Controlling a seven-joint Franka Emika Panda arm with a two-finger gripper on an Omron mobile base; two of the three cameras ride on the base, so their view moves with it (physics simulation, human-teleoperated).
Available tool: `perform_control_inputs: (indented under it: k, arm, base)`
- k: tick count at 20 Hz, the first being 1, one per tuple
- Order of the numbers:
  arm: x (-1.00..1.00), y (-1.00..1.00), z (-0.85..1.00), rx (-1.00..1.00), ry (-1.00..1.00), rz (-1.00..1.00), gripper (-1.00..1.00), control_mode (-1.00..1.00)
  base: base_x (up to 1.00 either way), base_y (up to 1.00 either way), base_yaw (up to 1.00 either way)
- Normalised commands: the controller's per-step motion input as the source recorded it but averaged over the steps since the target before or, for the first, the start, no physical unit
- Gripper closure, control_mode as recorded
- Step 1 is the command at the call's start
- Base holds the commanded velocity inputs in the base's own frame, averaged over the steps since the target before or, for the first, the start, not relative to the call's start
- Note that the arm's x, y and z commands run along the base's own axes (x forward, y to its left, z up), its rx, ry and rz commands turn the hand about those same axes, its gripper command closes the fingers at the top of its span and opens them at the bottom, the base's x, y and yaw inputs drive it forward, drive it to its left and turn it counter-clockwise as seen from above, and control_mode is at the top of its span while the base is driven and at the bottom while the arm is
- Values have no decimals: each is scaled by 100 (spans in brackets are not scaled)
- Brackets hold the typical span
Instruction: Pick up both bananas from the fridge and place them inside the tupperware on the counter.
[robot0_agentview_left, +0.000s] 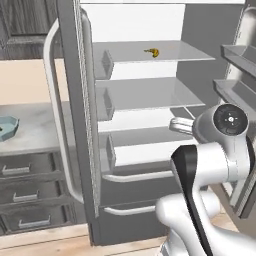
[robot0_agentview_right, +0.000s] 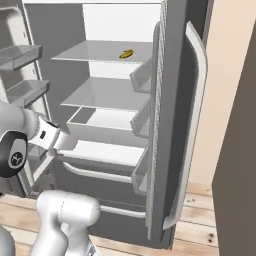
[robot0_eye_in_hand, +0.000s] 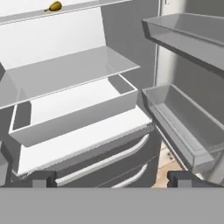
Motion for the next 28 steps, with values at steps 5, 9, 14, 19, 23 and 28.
perform_control_inputs:
  k: [5,9,14,19,23,28]
  arm:
    - [0,0,0,0,0,0,-100,100]
    - [0,0,0,0,0,0,-100,100]
    - [0,0,0,0,0,0,-100,100]
    - [0,0,0,0,0,0,-100,100]
    - [0,0,0,0,0,0,-100,100]
    - [17,-16,2,15,-2,0,-100,-100]
  base:
    - [62,-1,16]
    - [61,-12,12]
    - [61,-18,2]
    - [56,-19,1]
    - [47,-23,0]
    - [16,-10,1]
